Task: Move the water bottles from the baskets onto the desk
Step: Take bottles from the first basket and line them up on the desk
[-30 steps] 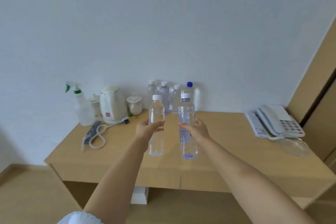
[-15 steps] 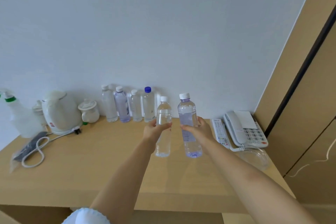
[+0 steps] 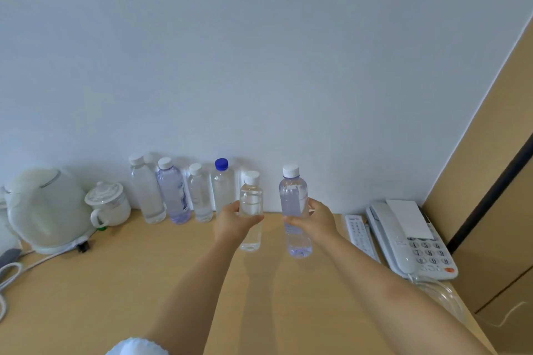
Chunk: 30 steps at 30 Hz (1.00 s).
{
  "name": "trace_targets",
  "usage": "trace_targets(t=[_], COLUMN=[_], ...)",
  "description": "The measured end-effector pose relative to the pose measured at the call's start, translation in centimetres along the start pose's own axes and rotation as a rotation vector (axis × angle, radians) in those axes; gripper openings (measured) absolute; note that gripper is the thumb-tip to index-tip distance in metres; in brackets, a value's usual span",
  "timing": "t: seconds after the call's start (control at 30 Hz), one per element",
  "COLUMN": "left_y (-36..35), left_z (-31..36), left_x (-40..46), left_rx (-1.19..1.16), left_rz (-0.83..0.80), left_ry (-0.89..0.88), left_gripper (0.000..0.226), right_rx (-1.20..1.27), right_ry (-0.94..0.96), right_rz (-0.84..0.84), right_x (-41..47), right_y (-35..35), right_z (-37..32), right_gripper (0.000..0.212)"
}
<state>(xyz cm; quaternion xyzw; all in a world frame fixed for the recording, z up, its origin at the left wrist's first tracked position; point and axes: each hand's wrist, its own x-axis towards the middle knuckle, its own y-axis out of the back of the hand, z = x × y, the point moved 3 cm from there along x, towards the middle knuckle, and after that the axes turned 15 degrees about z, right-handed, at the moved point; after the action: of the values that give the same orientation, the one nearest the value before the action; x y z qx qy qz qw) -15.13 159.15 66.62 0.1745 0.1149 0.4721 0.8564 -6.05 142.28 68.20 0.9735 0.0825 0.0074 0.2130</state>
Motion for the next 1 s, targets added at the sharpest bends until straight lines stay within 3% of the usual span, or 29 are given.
trace_targets(t=[0.17,0.5,0.67,0.8,1.0], left_y=[-2.5,-6.3,-7.7,-8.4,-8.8], left_z=[-0.1,-2.0,-2.5,-2.3,-2.9], left_x=[4.4,8.5,8.4,8.6,9.1], left_rx=[0.036,0.049,-0.080,-0.135,-0.096], left_rz=[0.042,0.077,0.174,0.207,0.174], left_ry=[-0.016,-0.023,0.076,0.109,0.099], left_gripper=[0.059,0.040,0.028,0.017,0.033], right_rx=[-0.062,-0.037,0.010,0.023,-0.035], right_ry=[0.021,-0.102,-0.119,-0.097,-0.054], right_rz=[-0.006,0.056,0.021,-0.015,-0.027], right_x=[4.7,9.6,11.0,11.3,11.5], right_y=[-3.6,-8.5,-9.9,-10.4,-10.7], right_z=[0.0,2.2,2.0,2.2,2.7], right_gripper=[0.033,0.038,0.029,0.034,0.050])
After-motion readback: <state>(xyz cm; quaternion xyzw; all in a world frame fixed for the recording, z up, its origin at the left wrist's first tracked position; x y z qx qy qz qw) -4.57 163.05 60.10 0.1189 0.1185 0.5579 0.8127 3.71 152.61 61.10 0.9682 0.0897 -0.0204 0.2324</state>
